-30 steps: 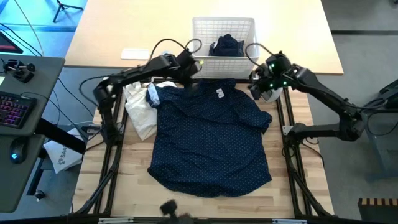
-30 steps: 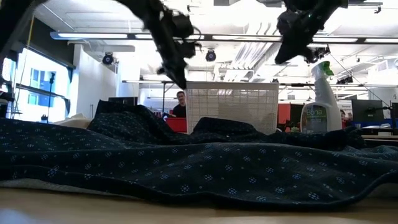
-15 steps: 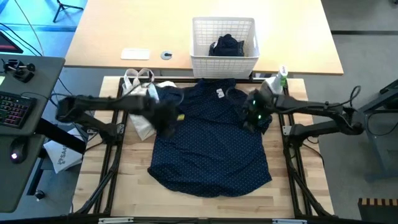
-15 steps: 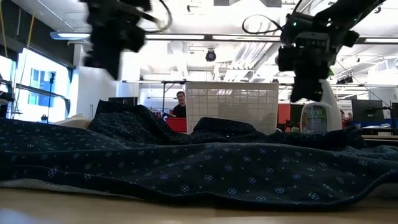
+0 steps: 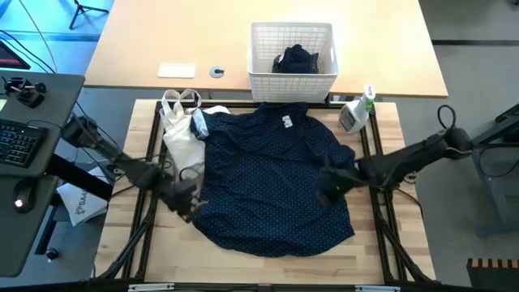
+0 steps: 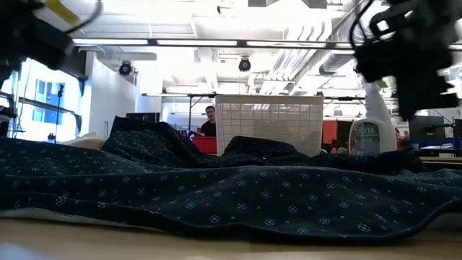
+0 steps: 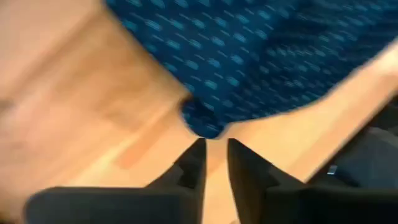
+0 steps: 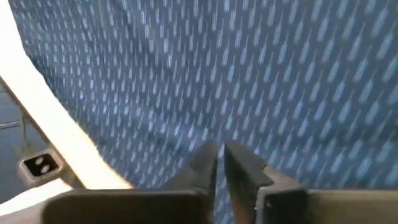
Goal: Fold Laundry from Bin
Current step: Fold the blue polo shirt
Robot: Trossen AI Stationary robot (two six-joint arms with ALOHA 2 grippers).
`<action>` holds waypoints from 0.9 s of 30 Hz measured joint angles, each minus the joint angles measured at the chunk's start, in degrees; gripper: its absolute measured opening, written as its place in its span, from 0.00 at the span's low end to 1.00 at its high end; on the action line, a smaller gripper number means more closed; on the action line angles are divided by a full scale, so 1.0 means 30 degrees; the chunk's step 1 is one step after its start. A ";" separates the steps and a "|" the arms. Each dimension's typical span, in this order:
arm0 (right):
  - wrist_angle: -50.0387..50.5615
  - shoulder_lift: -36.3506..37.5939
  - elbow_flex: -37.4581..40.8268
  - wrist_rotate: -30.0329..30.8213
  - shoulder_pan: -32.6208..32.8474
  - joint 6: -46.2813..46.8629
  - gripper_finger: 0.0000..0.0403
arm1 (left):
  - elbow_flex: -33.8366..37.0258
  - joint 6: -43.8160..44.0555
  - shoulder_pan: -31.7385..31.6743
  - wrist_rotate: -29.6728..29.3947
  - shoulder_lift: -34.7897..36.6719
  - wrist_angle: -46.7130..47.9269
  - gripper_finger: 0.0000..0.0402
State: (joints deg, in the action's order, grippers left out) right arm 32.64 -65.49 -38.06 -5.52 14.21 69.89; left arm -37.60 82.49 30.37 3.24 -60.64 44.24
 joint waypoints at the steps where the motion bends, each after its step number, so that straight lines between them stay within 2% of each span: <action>1: 0.0122 0.0000 0.0000 0.0014 0.0801 0.1195 0.10 | 0.0373 0.0693 0.0743 -0.0457 0.0152 -0.0889 0.15; 4: 0.0920 0.0000 0.0000 0.0441 0.3349 0.4703 0.21 | 0.1444 0.2681 0.2691 -0.2133 0.0223 -0.3202 0.28; 8: 0.3536 0.0007 0.0000 0.0708 0.6415 0.9841 0.38 | 0.2559 0.3447 0.4112 -0.4945 -0.0536 -0.4475 0.42; 11: 0.5413 0.0006 0.0000 0.0707 0.8563 1.4158 0.47 | 0.3095 0.3436 0.4395 -0.6503 -0.1433 -0.5676 0.46; 14: 0.6308 -0.0094 0.0000 0.0780 1.0446 1.7187 0.51 | 0.3692 0.2187 0.4394 -0.6970 -0.2732 -0.8081 0.47; 17: 0.6418 -0.0657 0.0000 0.1418 1.1935 1.8838 0.52 | 0.3858 0.1033 0.4386 -0.7022 -0.4512 -1.0398 0.44; 20: 0.5503 -0.1784 0.0000 0.1552 1.2689 1.9144 0.50 | 0.3870 -0.0333 0.4391 -0.6992 -0.6212 -1.2917 0.37; 24: 0.2004 -0.3661 0.0789 0.2320 1.3102 1.8658 0.43 | 0.3459 -0.1047 0.4375 -0.7076 -0.7660 -1.5987 0.19; 27: -0.1356 -0.4478 0.1910 0.2326 1.3095 1.8534 0.35 | 0.2754 -0.1471 0.4353 -0.7252 -0.7786 -1.6617 0.05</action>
State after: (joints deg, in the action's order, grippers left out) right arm 28.57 -78.93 -32.33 1.46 53.49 125.50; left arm -29.33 78.07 43.43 -18.52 -84.00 -5.61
